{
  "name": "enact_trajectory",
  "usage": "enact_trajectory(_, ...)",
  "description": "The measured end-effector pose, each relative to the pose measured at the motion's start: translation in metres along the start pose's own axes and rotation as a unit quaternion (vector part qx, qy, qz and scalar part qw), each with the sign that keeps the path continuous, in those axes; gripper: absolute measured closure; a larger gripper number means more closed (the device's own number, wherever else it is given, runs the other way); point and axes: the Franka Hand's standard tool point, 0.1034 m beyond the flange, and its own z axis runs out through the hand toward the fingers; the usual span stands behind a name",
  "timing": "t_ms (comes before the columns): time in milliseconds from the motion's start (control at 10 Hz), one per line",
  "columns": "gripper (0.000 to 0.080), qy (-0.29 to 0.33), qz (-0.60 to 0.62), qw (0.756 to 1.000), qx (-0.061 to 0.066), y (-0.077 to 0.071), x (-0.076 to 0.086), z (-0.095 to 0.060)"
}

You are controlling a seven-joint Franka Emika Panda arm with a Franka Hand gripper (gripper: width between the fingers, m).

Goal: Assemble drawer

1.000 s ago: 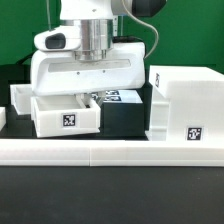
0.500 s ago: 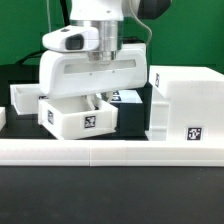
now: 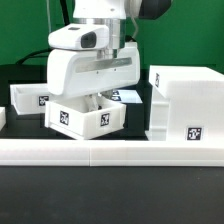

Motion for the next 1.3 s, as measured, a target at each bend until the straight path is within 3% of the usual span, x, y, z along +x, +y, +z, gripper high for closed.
enact_trajectory(300,0.0758,-0.007,-0.134,0.991,-0.004,0.0003,0.0025,-0.0009)
enact_trajectory(800,0.0758,-0.020,-0.281,0.959,0.002,0.0019,-0.0031,0.0012)
enact_trajectory(1300,0.0758,-0.020,-0.306,0.952,0.003,0.0065,-0.0001,0.0018)
